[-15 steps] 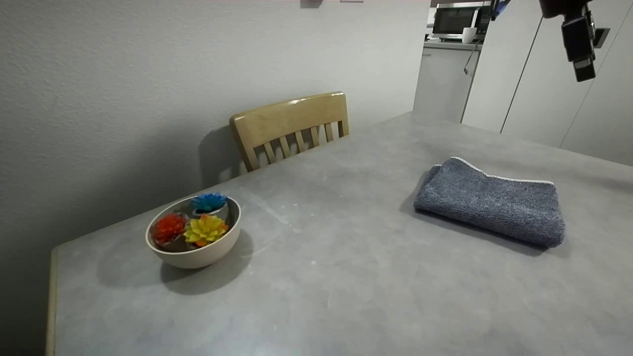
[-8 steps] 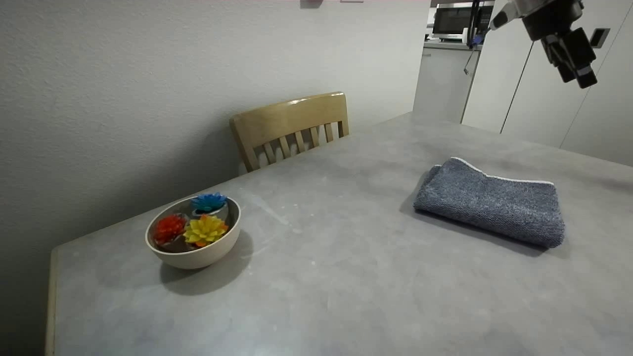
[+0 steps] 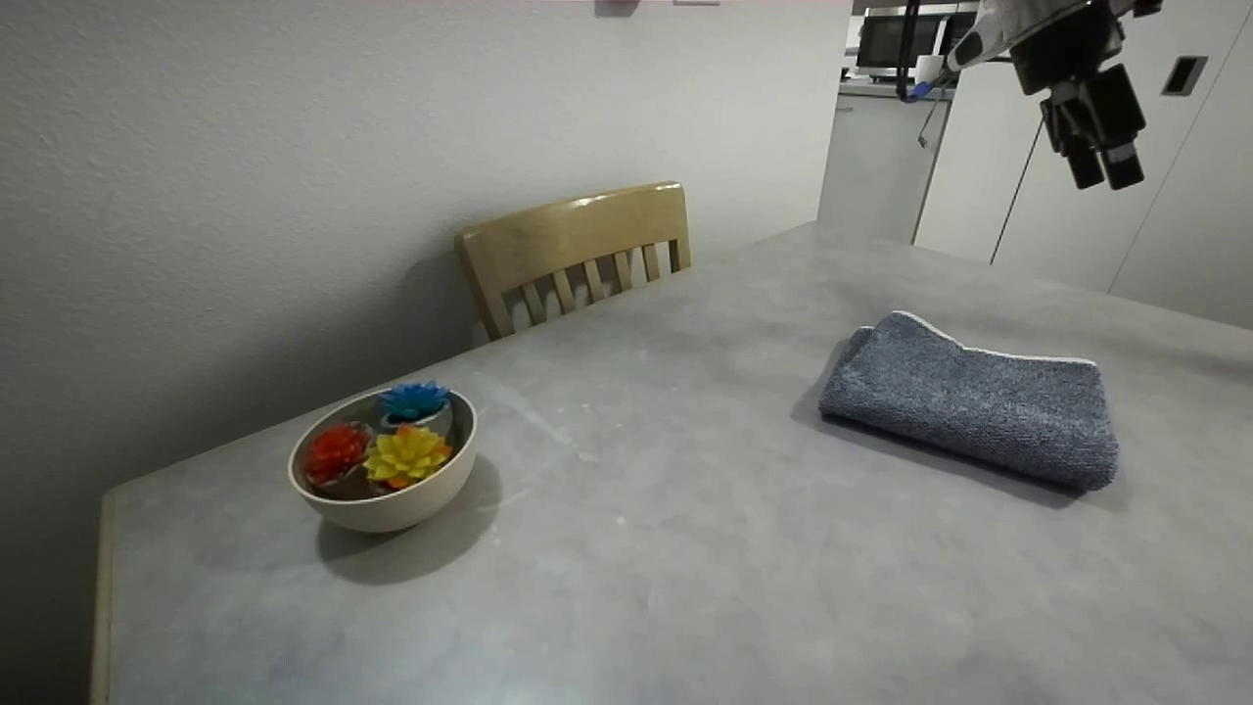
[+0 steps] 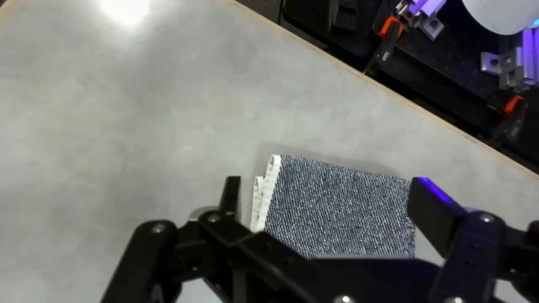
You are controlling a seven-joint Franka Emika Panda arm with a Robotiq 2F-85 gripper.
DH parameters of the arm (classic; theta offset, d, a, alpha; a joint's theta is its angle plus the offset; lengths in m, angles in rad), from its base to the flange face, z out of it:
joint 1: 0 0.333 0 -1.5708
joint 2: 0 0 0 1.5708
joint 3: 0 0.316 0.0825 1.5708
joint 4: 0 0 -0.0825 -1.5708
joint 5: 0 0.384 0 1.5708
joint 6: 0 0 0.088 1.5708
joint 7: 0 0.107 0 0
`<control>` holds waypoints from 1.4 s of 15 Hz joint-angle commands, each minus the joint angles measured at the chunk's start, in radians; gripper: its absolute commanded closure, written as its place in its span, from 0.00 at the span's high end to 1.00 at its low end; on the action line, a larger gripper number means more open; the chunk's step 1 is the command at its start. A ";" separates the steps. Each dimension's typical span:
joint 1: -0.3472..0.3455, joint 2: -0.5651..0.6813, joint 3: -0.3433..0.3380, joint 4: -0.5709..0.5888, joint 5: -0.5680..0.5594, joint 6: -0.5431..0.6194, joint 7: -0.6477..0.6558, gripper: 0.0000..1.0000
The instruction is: Unfold the gray towel once
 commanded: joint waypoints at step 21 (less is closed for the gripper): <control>-0.171 0.238 0.023 0.142 0.563 0.018 -0.076 1.00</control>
